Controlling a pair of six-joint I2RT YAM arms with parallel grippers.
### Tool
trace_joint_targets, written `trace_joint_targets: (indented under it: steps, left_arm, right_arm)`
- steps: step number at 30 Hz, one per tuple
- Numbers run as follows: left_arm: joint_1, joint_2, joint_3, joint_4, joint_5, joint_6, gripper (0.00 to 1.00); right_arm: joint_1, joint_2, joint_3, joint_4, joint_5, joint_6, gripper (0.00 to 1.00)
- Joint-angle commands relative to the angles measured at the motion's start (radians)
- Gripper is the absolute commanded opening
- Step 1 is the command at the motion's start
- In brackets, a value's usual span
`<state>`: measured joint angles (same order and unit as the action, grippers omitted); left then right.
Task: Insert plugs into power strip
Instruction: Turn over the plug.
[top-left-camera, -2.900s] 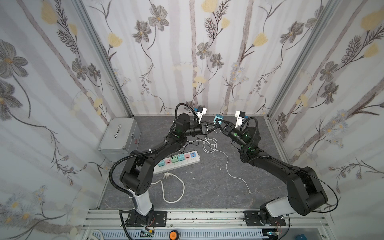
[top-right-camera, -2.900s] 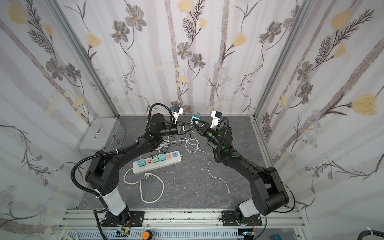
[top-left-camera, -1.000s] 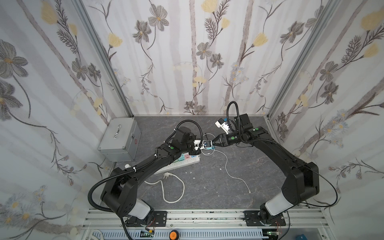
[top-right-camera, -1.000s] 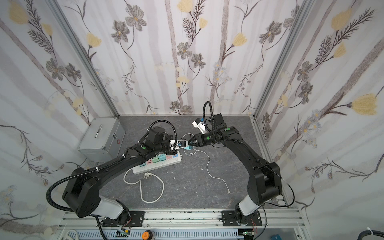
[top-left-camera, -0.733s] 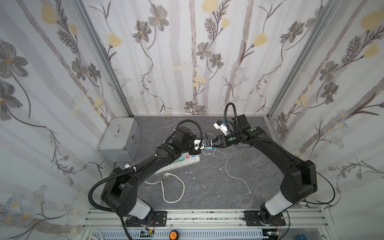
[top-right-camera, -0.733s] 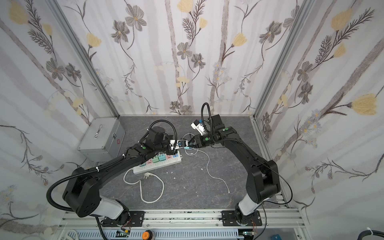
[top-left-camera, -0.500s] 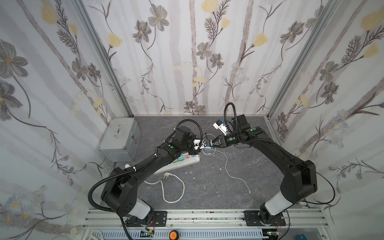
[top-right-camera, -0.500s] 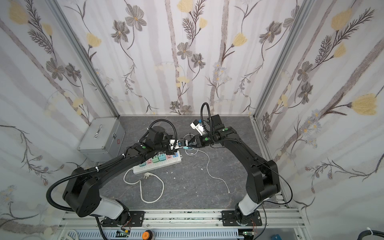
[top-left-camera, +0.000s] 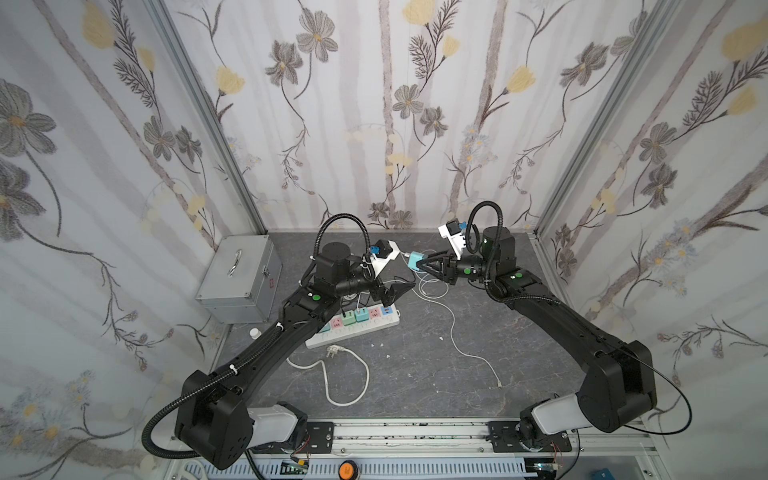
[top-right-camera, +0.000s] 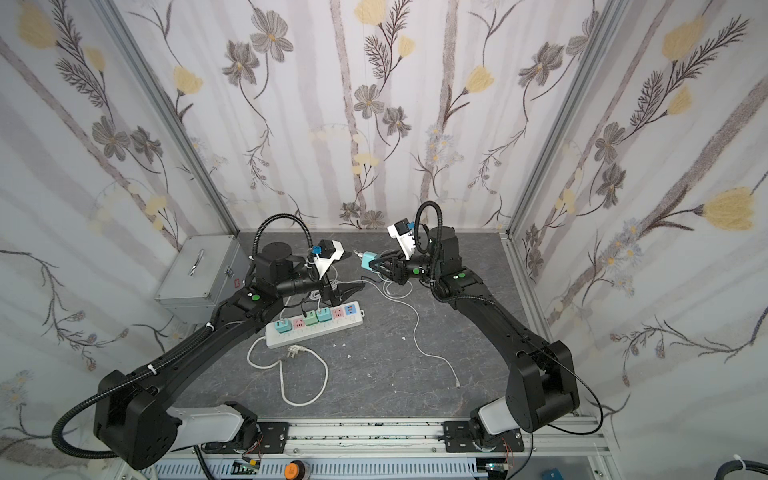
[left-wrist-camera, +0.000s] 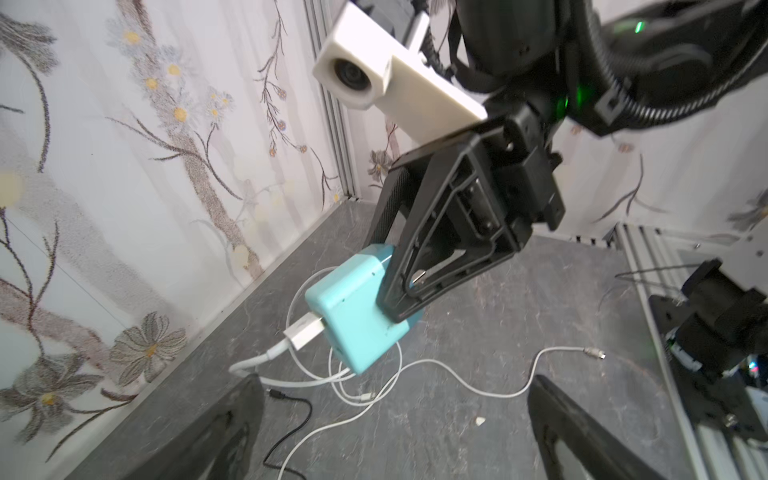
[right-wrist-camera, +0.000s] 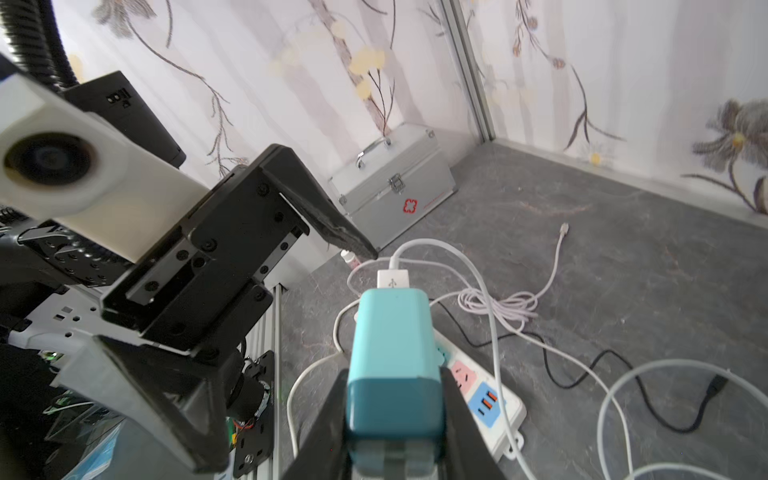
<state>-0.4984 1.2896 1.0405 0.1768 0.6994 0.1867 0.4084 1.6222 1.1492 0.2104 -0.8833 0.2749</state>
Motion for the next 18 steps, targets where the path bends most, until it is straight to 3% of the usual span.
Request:
trace_joint_targets:
  steps: [1,4,8,11,18]
  left_arm:
    - [0.002,-0.007,-0.018,0.12,0.03,-0.27,0.95]
    - [0.007,-0.009,-0.002,0.086,0.002,-0.356,0.95]
    - [0.026,0.028,0.028,0.148,0.158,-0.525,0.93]
    - [0.04,0.07,0.055,0.27,0.278,-0.669,0.86]
    - [0.093,0.12,0.063,0.57,0.354,-0.92,0.65]
  right_arm:
    - [0.008,-0.009,-0.051,0.382,0.03,0.087,0.0]
    - [0.021,-0.009,-0.1,0.537,0.089,0.135,0.0]
    - [0.049,0.007,-0.13,0.674,0.119,0.171,0.0]
    - [0.065,0.023,-0.134,0.744,0.127,0.205,0.0]
    - [0.086,0.058,-0.168,0.947,0.14,0.326,0.0]
